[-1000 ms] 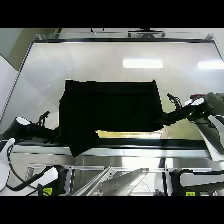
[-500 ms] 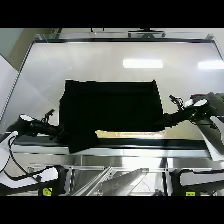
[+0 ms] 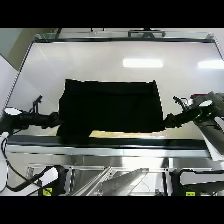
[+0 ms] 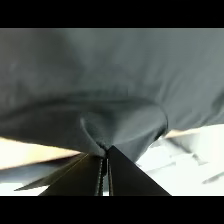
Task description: Fold the shirts.
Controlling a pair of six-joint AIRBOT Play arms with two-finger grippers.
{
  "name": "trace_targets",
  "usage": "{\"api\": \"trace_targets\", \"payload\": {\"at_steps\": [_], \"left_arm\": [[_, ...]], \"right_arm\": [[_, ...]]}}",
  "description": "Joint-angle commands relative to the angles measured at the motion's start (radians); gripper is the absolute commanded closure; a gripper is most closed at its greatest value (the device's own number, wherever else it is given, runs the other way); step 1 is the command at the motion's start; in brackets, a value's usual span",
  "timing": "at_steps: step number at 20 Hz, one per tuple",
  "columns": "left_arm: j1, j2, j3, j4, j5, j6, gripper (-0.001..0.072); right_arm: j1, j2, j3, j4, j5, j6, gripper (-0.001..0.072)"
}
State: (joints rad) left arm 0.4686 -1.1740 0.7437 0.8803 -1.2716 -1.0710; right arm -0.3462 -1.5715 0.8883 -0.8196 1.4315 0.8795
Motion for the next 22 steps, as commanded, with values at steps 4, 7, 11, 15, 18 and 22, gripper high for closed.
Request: {"api": "trace_targets", "payload": {"at_steps": [4,7,11,15,18,22], "left_arm": [[0.056,0.122,0.064,-0.008,-0.076,0.016,0.0689],[0.01,0.121,0.084,-0.064,-0.062,0.027,0.0689],[-0.09,0.011,0.291,-0.067,0.062,0.006,0.0689],[-0.137,-0.214,0.534,-0.06,0.139,-0.04,0.0689],[-0.138,-0.373,0.665,-0.066,0.182,-0.056,0.0689],[-0.187,-0.593,0.816,-0.059,0.171,-0.047,0.0689]], "right_arm": [[-0.138,0.105,0.0,0.006,0.01,0.086,0.0694],[-0.095,0.145,0.002,0.16,0.006,0.042,0.0694],[0.026,0.143,0.106,0.27,-0.172,0.025,0.0694],[0.121,0.04,0.269,0.27,-0.42,0.05,0.0694],[0.138,-0.101,0.38,0.271,-0.436,0.052,0.0694],[0.173,-0.24,0.46,0.275,-0.441,0.002,0.0693]]}}
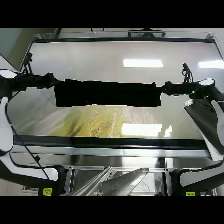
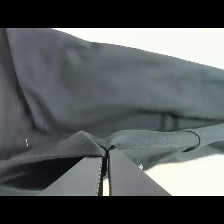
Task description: Fold the shirts.
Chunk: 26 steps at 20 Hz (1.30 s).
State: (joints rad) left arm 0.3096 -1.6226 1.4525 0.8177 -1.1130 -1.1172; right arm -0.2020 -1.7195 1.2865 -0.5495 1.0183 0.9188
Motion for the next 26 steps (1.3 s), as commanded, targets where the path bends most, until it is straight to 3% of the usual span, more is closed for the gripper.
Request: {"api": "trace_targets", "payload": {"at_steps": [1,3,4,5,6,7,8,9,12,15,16,19,20,21,22,23,26], "left_arm": [[-0.036,-0.19,0.137,0.008,0.003,-0.001,0.069],[-0.041,-0.26,0.185,0.039,-0.053,-0.001,0.0688],[-0.041,-0.287,0.208,0.054,-0.092,-0.002,0.0647],[-0.039,-0.31,0.238,0.054,-0.137,-0.004,0.0358],[-0.031,-0.328,0.275,0.051,-0.175,-0.011,0.0088],[-0.026,-0.34,0.318,0.055,-0.197,-0.015,-0.0005],[-0.018,-0.346,0.355,0.05,-0.208,-0.028,-0.0005],[-0.013,-0.346,0.393,0.055,-0.215,-0.049,-0.0004],[-0.002,-0.346,0.49,0.046,-0.239,-0.083,0.0013],[-0.013,-0.346,0.561,0.045,-0.304,-0.09,0.0151],[-0.023,-0.346,0.577,0.044,-0.32,-0.09,0.015],[-0.053,-0.345,0.584,0.043,-0.359,-0.109,0.0151],[-0.065,-0.345,0.576,0.042,-0.369,-0.123,0.0154],[-0.077,-0.346,0.575,0.043,-0.39,-0.129,0.0335],[-0.092,-0.346,0.576,0.043,-0.41,-0.129,0.0639],[-0.112,-0.346,0.575,0.039,-0.414,-0.129,0.0697],[-0.203,-0.342,0.527,-0.093,-0.398,-0.128,0.0698]], "right_arm": [[0.039,-0.109,0.063,0.005,-0.032,-0.057,0.0693],[0.05,-0.118,0.063,0.004,-0.031,-0.082,0.0667],[0.046,-0.112,0.069,0.001,-0.017,-0.082,0.0473],[0.034,-0.102,0.086,-0.016,0.013,-0.082,0.0256],[0.019,-0.092,0.105,-0.051,0.029,-0.081,0.0187],[0.002,-0.083,0.123,-0.103,0.029,-0.056,0.0187],[-0.013,-0.082,0.134,-0.145,0.026,-0.014,0.0161],[-0.025,-0.088,0.134,-0.167,0.018,0.028,0.0029],[-0.021,-0.135,0.134,-0.152,0.05,0.066,0.0026],[0.024,-0.186,0.134,-0.09,0.075,0.066,0.0027],[0.043,-0.198,0.134,-0.073,0.074,0.065,0.0056],[0.079,-0.224,0.135,-0.005,0.064,0.061,0.0373],[0.079,-0.226,0.136,0.014,0.063,0.045,0.0626],[0.074,-0.224,0.145,0.016,0.064,0.039,0.0694],[0.063,-0.218,0.161,0.016,0.088,0.039,0.0695],[0.047,-0.208,0.18,0.015,0.132,0.04,0.0695],[-0.01,-0.151,0.239,0.0,0.274,0.068,0.0695]]}}
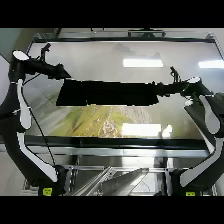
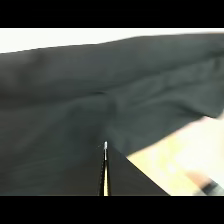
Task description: Fold the shirts.
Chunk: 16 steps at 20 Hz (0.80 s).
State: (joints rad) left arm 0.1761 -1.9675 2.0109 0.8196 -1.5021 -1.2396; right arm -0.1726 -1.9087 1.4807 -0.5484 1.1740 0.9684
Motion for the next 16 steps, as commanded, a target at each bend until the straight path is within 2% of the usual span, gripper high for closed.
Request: {"api": "trace_targets", "payload": {"at_steps": [1,4,6,8,10,12,16], "left_arm": [[-0.112,0.002,-0.069,-0.134,0.008,-0.002,0.0698],[-0.299,0.001,-0.21,-0.131,0.158,0.0,0.0698],[-0.44,-0.004,-0.279,-0.133,0.362,-0.005,0.0698],[-0.58,-0.034,-0.293,-0.138,0.572,-0.046,0.0698],[-0.697,-0.099,-0.243,-0.138,0.708,-0.102,0.0699],[-0.779,-0.187,-0.151,-0.138,0.734,-0.163,0.0699],[-0.811,-0.294,0.019,-0.137,0.626,-0.182,0.0705]], "right_arm": [[-0.06,0.071,0.056,-0.004,0.145,0.029,0.0695],[-0.108,0.198,0.064,-0.016,0.198,0.033,0.0696],[-0.127,0.272,0.064,-0.017,0.249,0.042,0.0695],[-0.137,0.322,0.064,-0.018,0.307,0.056,0.0695],[-0.137,0.357,0.064,-0.024,0.359,0.06,0.0695],[-0.137,0.383,0.064,-0.023,0.38,0.074,0.0695],[-0.138,0.412,0.064,-0.036,0.381,0.077,0.0695]]}}
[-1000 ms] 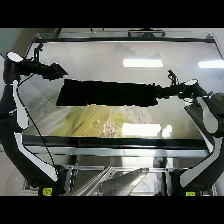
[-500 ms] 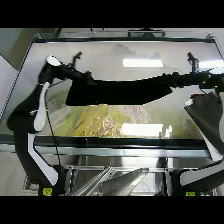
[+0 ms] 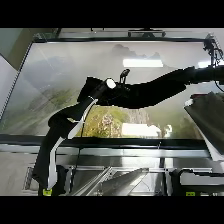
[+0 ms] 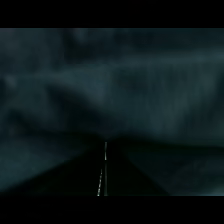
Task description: Fold the shirts.
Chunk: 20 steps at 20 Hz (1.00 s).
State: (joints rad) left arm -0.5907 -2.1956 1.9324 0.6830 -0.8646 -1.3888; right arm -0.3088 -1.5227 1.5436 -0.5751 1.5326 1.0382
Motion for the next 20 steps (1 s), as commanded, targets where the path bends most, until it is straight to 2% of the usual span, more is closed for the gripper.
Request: {"api": "trace_targets", "payload": {"at_steps": [1,5,7,8,9,11,14,16,17,18,20], "left_arm": [[-0.034,-0.065,0.121,-0.002,-0.02,-0.034,0.0705],[0.025,0.019,0.099,-0.004,-0.066,-0.033,0.0695],[0.087,0.099,0.112,-0.006,-0.216,-0.016,0.0687],[0.127,0.149,0.13,-0.012,-0.315,0.021,0.0688],[0.175,0.219,0.137,-0.057,-0.415,0.077,0.0688],[0.29,0.389,0.102,-0.226,-0.524,0.143,0.0688],[0.476,0.639,0.063,-0.472,-0.529,0.241,0.0688],[0.598,0.772,0.064,-0.567,-0.522,0.293,0.0687],[0.649,0.819,0.064,-0.583,-0.523,0.311,0.0687],[0.694,0.86,0.064,-0.578,-0.525,0.316,0.0687],[0.755,0.908,0.064,-0.575,-0.564,0.317,0.0687]], "right_arm": [[-0.001,0.027,0.001,-0.015,0.027,0.007,0.0695],[-0.001,0.027,0.001,-0.016,0.029,0.013,0.0695],[0.004,0.027,0.001,-0.01,0.029,0.042,0.0695],[0.014,0.027,0.001,0.009,0.027,0.049,0.0695],[0.037,0.027,0.001,0.051,0.017,0.051,0.0695],[0.128,0.027,0.001,0.148,-0.075,0.051,0.0695],[0.378,-0.001,0.001,0.195,-0.389,0.05,0.0694],[0.584,-0.069,0.001,0.249,-0.702,0.018,0.0693],[0.686,-0.118,0.001,0.308,-0.864,-0.038,0.0694],[0.795,-0.18,0.001,0.41,-1.052,-0.138,0.0693],[0.991,-0.311,0.007,0.676,-1.417,-0.335,0.0686]]}}
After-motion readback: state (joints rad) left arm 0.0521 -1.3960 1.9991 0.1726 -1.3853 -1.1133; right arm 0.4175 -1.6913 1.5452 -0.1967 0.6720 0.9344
